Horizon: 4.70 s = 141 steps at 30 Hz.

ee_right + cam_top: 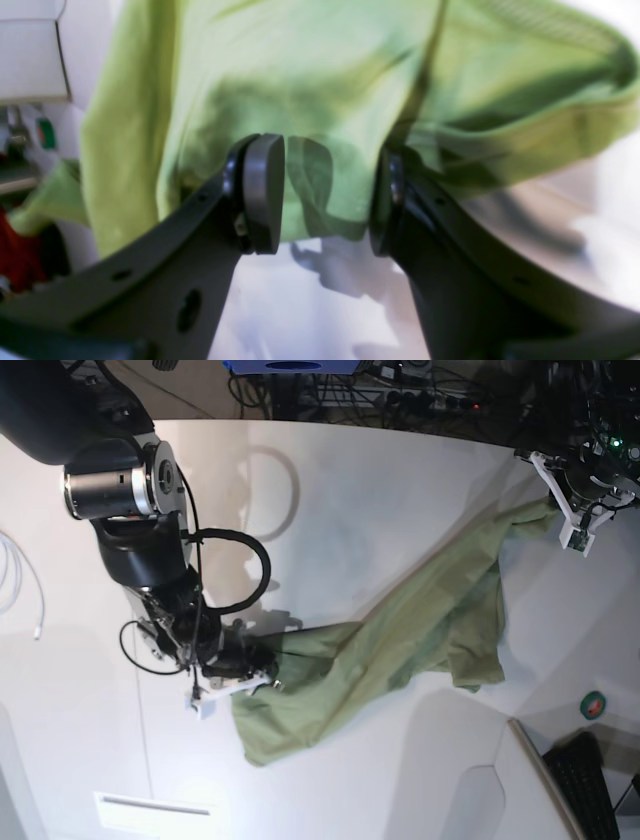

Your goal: Layout the t-shirt on the table in an organized manner, then fold the t-shirt properly

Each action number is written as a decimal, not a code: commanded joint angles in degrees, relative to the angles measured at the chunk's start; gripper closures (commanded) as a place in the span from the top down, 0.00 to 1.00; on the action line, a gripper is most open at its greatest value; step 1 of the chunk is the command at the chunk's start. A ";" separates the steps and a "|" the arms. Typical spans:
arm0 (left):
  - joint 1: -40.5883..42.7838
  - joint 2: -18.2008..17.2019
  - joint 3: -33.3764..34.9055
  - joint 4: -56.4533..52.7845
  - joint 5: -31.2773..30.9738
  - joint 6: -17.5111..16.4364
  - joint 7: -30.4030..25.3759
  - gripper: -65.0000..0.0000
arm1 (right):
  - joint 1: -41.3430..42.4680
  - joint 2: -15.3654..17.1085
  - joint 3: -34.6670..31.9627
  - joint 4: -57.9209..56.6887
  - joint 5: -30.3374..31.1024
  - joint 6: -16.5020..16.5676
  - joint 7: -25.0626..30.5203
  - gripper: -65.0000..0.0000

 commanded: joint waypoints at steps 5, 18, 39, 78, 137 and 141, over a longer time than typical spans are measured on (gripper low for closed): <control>0.00 -0.93 -0.51 0.79 0.03 0.11 -0.38 0.00 | 1.94 -0.04 4.67 0.87 0.53 0.56 1.17 0.36; 0.00 -0.93 -0.51 0.79 0.03 0.11 -0.38 0.00 | 1.94 -0.13 4.75 0.70 0.53 0.56 0.99 0.21; -3.08 -0.40 -0.51 1.31 -0.59 0.11 -0.29 0.00 | -10.10 1.72 8.18 27.07 0.53 0.29 -11.84 0.00; -78.24 17.18 22.26 -29.37 -0.06 0.55 3.49 0.00 | 4.23 32.22 21.72 63.29 0.53 -1.11 -32.68 0.00; -26.81 11.73 7.05 -32.44 5.92 0.11 -10.05 0.00 | -36.83 14.11 29.63 64.78 0.00 5.39 -35.40 0.00; -28.75 12.08 6.78 -34.73 5.92 0.19 -10.31 0.00 | -34.19 14.20 29.63 61.62 0.00 5.39 -35.40 0.00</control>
